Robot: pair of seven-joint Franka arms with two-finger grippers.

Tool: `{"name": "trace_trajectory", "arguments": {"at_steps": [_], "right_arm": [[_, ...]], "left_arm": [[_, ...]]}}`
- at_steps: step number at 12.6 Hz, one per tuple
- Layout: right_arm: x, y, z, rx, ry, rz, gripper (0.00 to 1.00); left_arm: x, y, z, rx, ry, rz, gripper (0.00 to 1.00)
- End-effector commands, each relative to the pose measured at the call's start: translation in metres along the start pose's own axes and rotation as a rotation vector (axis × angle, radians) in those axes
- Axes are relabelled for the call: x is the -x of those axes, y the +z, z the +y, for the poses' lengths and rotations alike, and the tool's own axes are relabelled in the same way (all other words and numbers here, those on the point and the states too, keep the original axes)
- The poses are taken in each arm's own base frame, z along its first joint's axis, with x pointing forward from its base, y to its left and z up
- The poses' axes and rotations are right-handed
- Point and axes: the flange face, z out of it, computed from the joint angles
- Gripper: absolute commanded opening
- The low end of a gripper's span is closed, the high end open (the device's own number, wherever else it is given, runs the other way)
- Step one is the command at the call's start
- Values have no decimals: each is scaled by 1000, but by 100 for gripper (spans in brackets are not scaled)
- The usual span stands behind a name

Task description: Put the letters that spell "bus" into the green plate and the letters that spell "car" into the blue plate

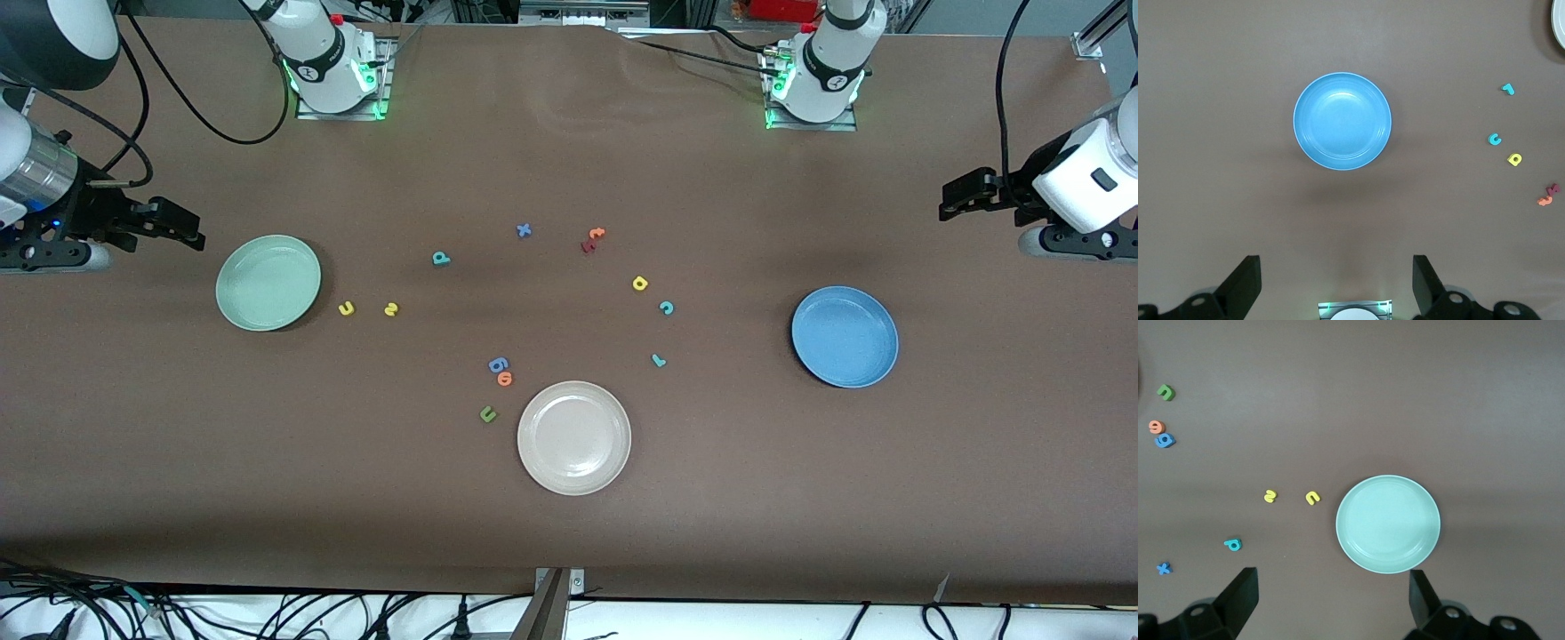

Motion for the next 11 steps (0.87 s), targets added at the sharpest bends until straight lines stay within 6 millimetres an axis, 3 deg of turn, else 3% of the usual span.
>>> {"name": "trace_trajectory", "arguments": {"at_steps": [1,5,9,11], "right_arm": [[2,4,9,-2,21,-26,100],[1,1,19,-4,41,-16,100],[-3,10,18,-4,40,-22,100],[-2,2,16,-9,39,-1,100]], "left_arm": [[-3,-4,0,9,16,6,100],[-3,-4,1,9,19,6,100],[-3,-4,1,9,18,6,100],[-3,-3,2,9,19,2,100]]}}
